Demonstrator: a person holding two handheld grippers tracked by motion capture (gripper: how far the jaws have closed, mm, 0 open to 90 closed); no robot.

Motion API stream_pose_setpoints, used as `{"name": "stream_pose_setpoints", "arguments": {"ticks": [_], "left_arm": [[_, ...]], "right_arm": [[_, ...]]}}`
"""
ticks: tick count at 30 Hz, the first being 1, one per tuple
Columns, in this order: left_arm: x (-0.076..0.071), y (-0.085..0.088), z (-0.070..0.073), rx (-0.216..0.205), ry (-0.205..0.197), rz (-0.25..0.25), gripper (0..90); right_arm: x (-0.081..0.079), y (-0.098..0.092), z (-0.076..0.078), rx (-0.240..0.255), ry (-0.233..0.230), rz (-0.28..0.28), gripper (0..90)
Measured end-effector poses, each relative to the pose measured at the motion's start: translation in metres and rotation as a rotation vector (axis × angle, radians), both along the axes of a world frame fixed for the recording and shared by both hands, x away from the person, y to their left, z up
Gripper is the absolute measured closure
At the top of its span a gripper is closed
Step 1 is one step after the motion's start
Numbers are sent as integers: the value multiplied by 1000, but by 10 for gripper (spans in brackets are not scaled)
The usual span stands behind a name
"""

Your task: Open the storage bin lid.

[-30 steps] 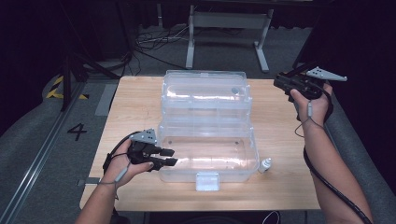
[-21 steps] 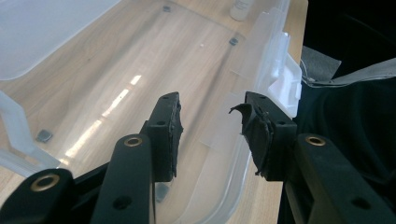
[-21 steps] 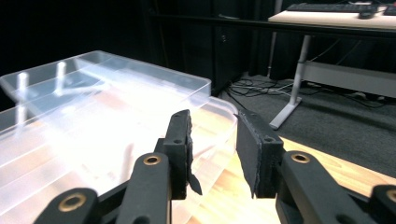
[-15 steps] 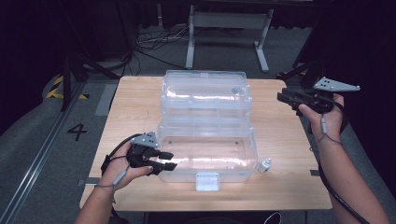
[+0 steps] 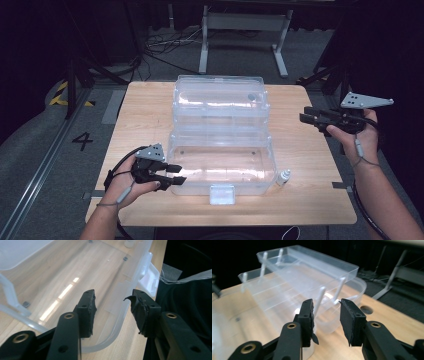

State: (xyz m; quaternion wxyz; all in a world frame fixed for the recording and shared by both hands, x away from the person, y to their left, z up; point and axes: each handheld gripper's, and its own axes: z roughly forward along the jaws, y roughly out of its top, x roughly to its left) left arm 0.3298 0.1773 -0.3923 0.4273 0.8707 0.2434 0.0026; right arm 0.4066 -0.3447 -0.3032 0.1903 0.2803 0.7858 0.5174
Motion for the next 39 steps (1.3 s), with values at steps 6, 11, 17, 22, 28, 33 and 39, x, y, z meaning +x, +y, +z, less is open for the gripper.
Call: {"name": "stream_pose_setpoints", "arguments": {"ticks": [6, 11, 17, 22, 28, 33, 39], "left_arm": [[-3, 4, 0, -2, -4, 37, 496], [-4, 4, -1, 8, 3, 34, 485], [-4, 4, -3, 15, 12, 32, 485], [-3, 3, -5, 17, 17, 32, 485], [-1, 2, -6, 17, 20, 32, 484], [0, 3, -6, 15, 20, 40, 483], [2, 3, -5, 6, 22, 46, 479]], "right_arm": [[-12, 4, 0, -65, 66, 43, 640], [-19, 10, 0, -99, 98, 67, 629], [-26, 16, -2, -139, 126, 109, 619], [-31, 20, -6, -166, 153, 129, 613], [-35, 24, -13, -259, 193, 144, 598], [-34, 27, -21, -303, 229, 164, 591], [-33, 34, -32, -390, 284, 183, 588]]}}
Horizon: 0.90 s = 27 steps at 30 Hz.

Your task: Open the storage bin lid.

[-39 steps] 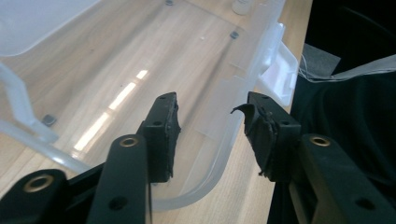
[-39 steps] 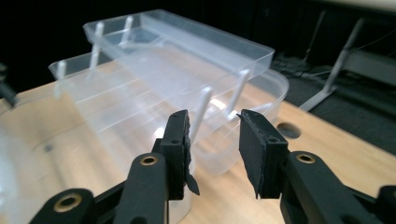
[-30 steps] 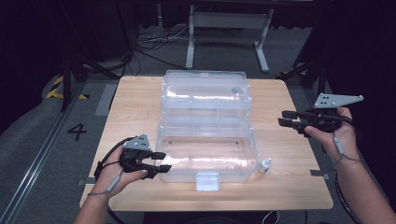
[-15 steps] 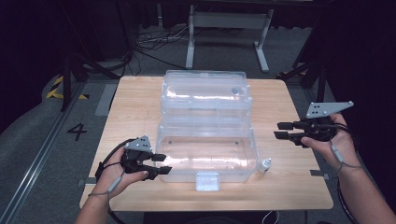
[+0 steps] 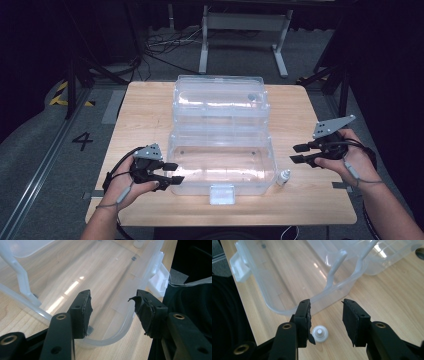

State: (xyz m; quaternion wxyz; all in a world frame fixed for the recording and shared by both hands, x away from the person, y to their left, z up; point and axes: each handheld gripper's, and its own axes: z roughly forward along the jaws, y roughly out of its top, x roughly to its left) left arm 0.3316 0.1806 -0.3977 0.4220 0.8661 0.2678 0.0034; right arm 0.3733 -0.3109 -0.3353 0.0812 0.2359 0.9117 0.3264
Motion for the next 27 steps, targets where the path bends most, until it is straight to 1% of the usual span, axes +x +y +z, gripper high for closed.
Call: {"name": "stream_pose_setpoints", "arguments": {"ticks": [2, 3, 4, 5, 6, 7, 8, 9, 11, 12, 13, 14, 16, 17, 18, 19, 20, 22, 24, 25, 27], "left_arm": [[0, 1, 0, 0, -2, 5, 479], [0, 1, 0, 0, -2, 5, 480], [0, 1, 1, -7, -6, 5, 480], [-1, 3, 2, -39, -14, 1, 478], [0, 4, 2, -49, -20, 2, 477], [0, 4, 2, -49, -20, 2, 476], [0, 6, 3, -57, -23, 5, 476], [0, 7, 3, -60, -25, 7, 475], [-1, 10, 4, -70, -32, 28, 475], [-1, 11, 4, -71, -33, 30, 474], [-1, 11, 4, -71, -33, 30, 474], [-1, 13, 4, -75, -38, 41, 473], [-1, 15, 4, -88, -46, 49, 472], [-1, 17, 4, -109, -43, 56, 467], [-1, 19, 4, -116, -42, 61, 466], [-1, 19, 4, -116, -42, 61, 465], [0, 21, 4, -128, -43, 71, 465], [0, 22, 4, -135, -42, 73, 464], [0, 22, 4, -134, -41, 73, 464], [0, 21, 4, -129, -39, 67, 464], [0, 20, 4, -126, -37, 64, 463]], "right_arm": [[1, 2, -3, -21, 11, 7, 587], [1, 2, -3, -21, 11, 7, 587], [1, 4, -4, -29, 20, 10, 587], [2, 6, -7, -49, 32, 16, 587], [2, 7, -8, -52, 34, 17, 587], [2, 7, -8, -52, 34, 17, 587], [3, 8, -9, -58, 40, 20, 587], [5, 10, -12, -72, 52, 28, 589], [7, 11, -14, -96, 55, 41, 594], [7, 12, -14, -109, 61, 46, 594], [7, 12, -14, -109, 61, 46, 594], [7, 15, -16, -141, 65, 58, 594], [7, 17, -17, -151, 67, 62, 593], [7, 20, -19, -185, 74, 75, 591], [7, 21, -20, -198, 73, 74, 589], [7, 21, -20, -198, 73, 74, 589], [8, 24, -23, -235, 79, 86, 589], [8, 26, -25, -260, 88, 98, 593], [8, 27, -26, -268, 93, 102, 593], [7, 30, -28, -289, 102, 114, 594], [7, 32, -29, -315, 110, 130, 597]]}}
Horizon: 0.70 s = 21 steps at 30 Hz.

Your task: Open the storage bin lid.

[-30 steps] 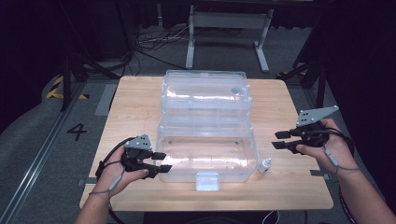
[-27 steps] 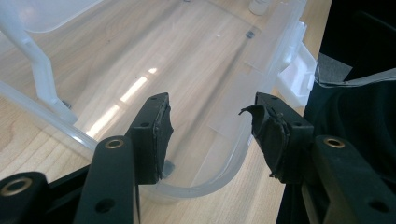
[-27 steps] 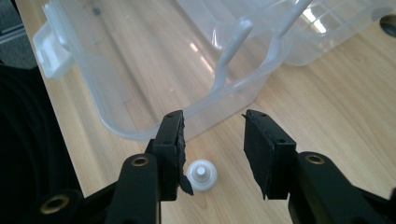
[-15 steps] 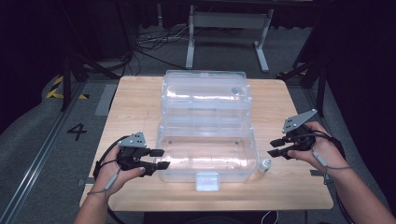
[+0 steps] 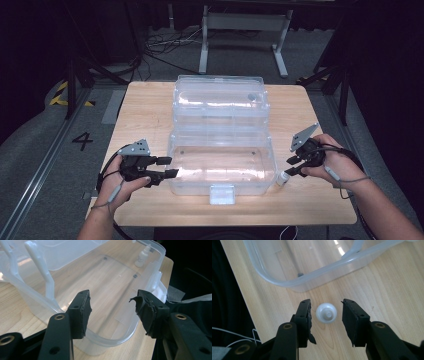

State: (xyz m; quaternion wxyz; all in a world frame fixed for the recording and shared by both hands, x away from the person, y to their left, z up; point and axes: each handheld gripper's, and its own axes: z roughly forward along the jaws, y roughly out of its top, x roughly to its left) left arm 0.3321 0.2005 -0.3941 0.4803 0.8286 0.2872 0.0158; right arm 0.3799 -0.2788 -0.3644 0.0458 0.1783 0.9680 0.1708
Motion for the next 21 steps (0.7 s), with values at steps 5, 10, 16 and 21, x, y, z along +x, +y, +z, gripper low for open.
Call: {"name": "stream_pose_setpoints", "arguments": {"ticks": [5, 10, 16, 21], "left_arm": [[1, 0, 0, -4, 0, -5, 463], [1, 0, -1, -5, 4, -3, 462], [1, 0, -1, -3, 6, -3, 461], [2, 0, -2, 0, 9, -4, 458]], "right_arm": [[1, 4, -6, -44, 10, 16, 585], [5, 5, -14, -82, 14, 25, 579], [7, 9, -24, -121, 36, 22, 588], [8, 14, -32, -149, 29, 43, 629]]}}
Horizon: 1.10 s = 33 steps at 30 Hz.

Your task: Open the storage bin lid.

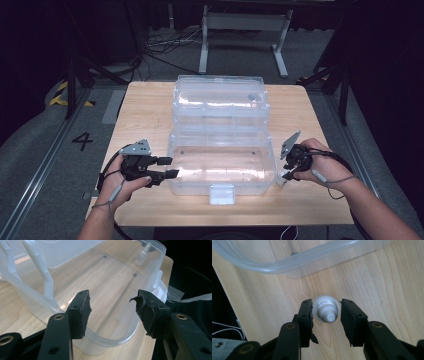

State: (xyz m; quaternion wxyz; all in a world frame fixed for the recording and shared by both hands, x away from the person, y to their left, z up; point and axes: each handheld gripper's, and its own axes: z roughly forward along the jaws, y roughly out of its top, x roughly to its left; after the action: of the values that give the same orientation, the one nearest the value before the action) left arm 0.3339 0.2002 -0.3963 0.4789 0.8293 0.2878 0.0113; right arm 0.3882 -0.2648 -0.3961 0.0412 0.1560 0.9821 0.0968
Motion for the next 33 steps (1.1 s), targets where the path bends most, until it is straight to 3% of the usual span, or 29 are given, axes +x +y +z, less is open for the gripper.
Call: {"name": "stream_pose_setpoints", "arguments": {"ticks": [13, 29, 33], "left_arm": [[-1, 2, 1, -5, -7, 8, 457], [-1, 3, 1, -3, -9, 16, 458], [0, 4, 2, -3, -10, 17, 458]], "right_arm": [[1, 7, -4, -50, -5, 35, 709], [0, 7, -2, -32, 11, 21, 711], [-1, 7, 8, -34, 1, 22, 711]]}}
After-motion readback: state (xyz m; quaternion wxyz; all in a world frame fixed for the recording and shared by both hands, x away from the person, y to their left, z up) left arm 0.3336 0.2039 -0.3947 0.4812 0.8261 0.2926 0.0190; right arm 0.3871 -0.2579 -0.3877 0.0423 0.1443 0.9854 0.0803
